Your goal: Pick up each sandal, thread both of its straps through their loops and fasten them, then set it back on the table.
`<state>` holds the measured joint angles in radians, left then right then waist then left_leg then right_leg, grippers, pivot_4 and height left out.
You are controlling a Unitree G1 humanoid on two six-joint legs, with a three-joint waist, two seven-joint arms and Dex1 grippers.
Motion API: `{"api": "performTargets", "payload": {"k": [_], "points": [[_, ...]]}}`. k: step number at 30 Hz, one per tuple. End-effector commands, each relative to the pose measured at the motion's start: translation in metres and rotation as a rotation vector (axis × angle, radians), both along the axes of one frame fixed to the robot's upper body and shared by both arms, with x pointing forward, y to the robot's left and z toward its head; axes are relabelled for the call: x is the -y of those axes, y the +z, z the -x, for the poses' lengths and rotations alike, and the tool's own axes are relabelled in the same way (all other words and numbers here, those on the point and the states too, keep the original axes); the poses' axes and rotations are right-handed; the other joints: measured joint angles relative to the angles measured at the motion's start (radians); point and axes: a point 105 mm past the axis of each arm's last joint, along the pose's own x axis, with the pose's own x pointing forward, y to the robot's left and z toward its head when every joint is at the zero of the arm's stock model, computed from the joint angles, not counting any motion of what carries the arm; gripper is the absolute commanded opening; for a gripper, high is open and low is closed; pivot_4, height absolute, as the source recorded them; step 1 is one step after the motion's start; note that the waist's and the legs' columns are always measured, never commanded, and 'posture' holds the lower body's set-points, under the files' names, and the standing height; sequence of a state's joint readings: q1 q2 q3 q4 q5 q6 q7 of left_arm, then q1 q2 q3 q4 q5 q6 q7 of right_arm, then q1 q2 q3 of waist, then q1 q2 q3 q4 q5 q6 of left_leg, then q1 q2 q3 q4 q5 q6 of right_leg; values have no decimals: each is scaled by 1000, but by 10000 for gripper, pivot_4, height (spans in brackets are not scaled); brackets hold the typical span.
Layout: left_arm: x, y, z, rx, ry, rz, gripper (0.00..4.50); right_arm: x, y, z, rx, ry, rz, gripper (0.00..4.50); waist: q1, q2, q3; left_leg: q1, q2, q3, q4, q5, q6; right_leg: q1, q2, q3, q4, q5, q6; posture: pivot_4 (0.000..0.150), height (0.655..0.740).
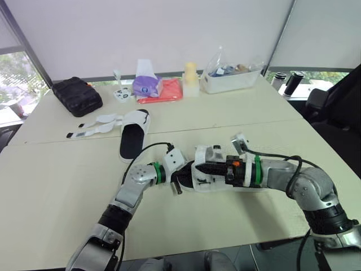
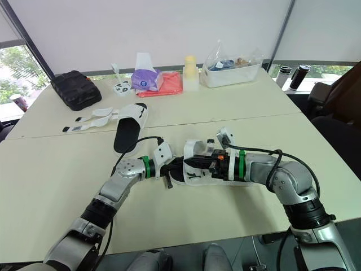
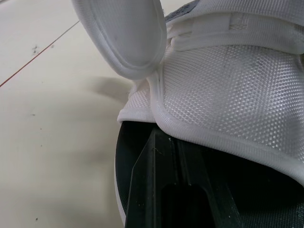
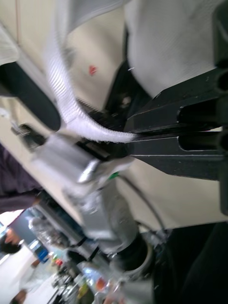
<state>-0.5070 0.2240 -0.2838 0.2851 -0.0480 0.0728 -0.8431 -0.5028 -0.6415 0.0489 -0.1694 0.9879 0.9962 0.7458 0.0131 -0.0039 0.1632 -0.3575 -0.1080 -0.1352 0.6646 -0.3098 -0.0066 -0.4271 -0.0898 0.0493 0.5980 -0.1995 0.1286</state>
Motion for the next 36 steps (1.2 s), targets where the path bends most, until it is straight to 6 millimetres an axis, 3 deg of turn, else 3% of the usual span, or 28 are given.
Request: {"api": "performTargets", "payload": {"k": [1,15,24,28,36], "points": [[2,3,0,17,-5,0,0,-2,12,1,-17,26,-43,297,0,0,0,0,0,0,0,0,0,0,0,0,0,0,0,1500,7400],[1,2,1,17,1,-2,0,12,-9,-7,-57,-13,19,297,0,0,0,0,0,0,0,0,0,0,0,0,0,0,0,1500,7400],[1,1,2,15,3,0,0,14,-19,2,-149,22,34,297,0,0,0,0,0,0,0,0,0,0,0,0,0,0,0,1500,7400],[2,0,2,15,4,2,0,21,-43,-5,-91,-32,198,297,0,0,0,0,0,0,0,0,0,0,0,0,0,0,0,1500,7400],[2,1,2,15,8,4,0,28,-49,-24,33,-111,284,297,0,0,0,0,0,0,0,0,0,0,0,0,0,0,0,1500,7400]]}}
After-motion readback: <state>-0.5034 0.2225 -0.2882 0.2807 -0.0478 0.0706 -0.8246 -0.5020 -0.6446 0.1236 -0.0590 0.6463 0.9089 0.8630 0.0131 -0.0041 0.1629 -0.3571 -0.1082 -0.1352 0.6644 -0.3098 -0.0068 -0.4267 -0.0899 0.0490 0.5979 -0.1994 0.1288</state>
